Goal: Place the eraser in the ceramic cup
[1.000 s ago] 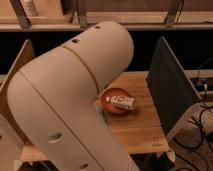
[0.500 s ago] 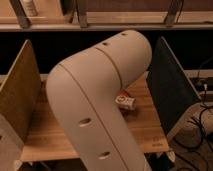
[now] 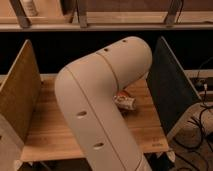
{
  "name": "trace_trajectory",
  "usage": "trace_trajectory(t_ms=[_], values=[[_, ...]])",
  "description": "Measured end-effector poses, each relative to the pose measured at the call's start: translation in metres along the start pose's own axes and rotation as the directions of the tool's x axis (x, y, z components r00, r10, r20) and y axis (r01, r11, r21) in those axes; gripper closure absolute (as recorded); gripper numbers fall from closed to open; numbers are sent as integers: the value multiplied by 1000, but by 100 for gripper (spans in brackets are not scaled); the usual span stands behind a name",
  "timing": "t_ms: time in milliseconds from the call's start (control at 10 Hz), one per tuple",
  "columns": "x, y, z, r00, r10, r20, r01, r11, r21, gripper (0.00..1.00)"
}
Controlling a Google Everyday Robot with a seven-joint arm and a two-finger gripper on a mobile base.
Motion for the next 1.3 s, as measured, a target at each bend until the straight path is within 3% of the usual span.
trace_trajectory(t_ms=[100, 200, 300, 400, 600, 700, 800, 1000, 1200, 1300], values=[[2, 19, -5, 997, 73, -1, -73, 993, -90, 20], [5, 29, -12, 991, 132, -15, -132, 978, -164, 20], [12, 35, -25, 975, 212, -59, -220, 939, -266, 20], [20, 29, -35, 958, 270, -98, -287, 902, -323, 20], [34, 16, -47, 922, 351, -165, -387, 856, -344, 20], [37, 11, -48, 903, 388, -184, -429, 838, -338, 20], [36, 12, -48, 892, 409, -192, -451, 828, -333, 20], [35, 12, -47, 891, 412, -191, -454, 829, -327, 20], [37, -11, -38, 921, 357, -156, -387, 885, -258, 20], [38, -31, -30, 946, 296, -131, -318, 927, -200, 20]])
